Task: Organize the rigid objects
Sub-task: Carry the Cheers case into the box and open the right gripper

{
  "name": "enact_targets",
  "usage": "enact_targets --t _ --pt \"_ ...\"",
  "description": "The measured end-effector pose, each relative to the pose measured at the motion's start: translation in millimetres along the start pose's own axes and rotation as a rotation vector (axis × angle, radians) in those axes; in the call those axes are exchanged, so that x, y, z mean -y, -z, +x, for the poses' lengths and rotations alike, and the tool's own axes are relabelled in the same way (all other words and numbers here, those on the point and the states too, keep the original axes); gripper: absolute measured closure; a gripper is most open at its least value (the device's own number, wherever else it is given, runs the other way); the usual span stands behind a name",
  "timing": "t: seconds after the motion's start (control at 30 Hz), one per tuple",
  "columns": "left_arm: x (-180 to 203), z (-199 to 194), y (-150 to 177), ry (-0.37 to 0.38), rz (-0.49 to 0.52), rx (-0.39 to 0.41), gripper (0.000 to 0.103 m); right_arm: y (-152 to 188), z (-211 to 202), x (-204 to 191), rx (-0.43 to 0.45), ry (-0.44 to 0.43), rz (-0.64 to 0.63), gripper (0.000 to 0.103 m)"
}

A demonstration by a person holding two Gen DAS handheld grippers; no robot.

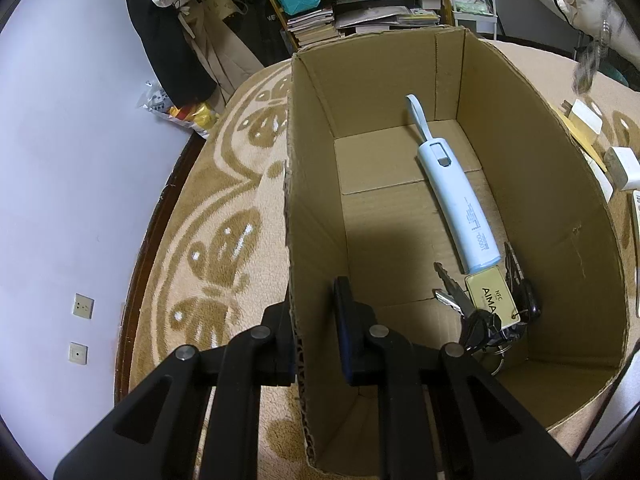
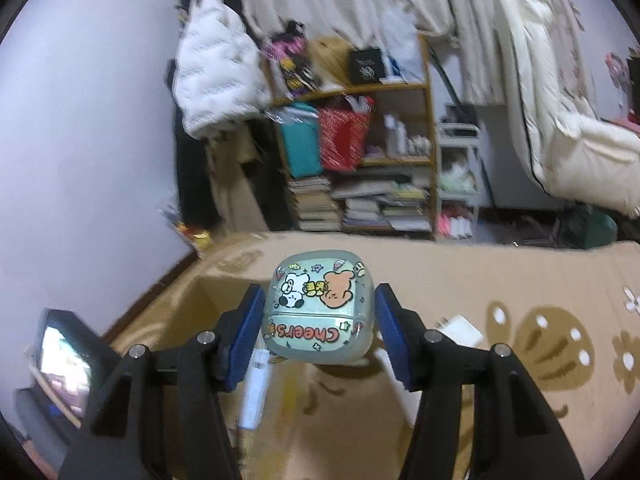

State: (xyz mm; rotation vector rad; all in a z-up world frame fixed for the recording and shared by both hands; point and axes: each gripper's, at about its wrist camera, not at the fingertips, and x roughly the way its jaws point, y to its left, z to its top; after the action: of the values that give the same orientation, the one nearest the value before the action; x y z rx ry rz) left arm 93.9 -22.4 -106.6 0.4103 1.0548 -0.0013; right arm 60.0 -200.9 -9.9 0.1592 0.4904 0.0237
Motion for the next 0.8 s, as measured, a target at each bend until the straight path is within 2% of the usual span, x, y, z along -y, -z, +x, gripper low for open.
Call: enact_targets --t 0.17,0.3,0.63,0.8 --pt "-2 1 0 0.002 -0.001 -0.001 0.087 -4 -10 -26 0.012 -0.078 -0.019 0.043" --pt "-3 1 -1 0.006 -0.002 -0.002 0.087 4 -2 -38 -0.020 -0.116 -0.034 0.043" --pt "-5 3 -2 0.013 -0.005 -0.004 0.087 34 30 -42 -0.151 -0.130 -0.045 0.043" --pt "-6 3 -1 0.014 -0.006 -0.005 0.086 39 38 -39 -0.175 -0.134 -0.041 0.043"
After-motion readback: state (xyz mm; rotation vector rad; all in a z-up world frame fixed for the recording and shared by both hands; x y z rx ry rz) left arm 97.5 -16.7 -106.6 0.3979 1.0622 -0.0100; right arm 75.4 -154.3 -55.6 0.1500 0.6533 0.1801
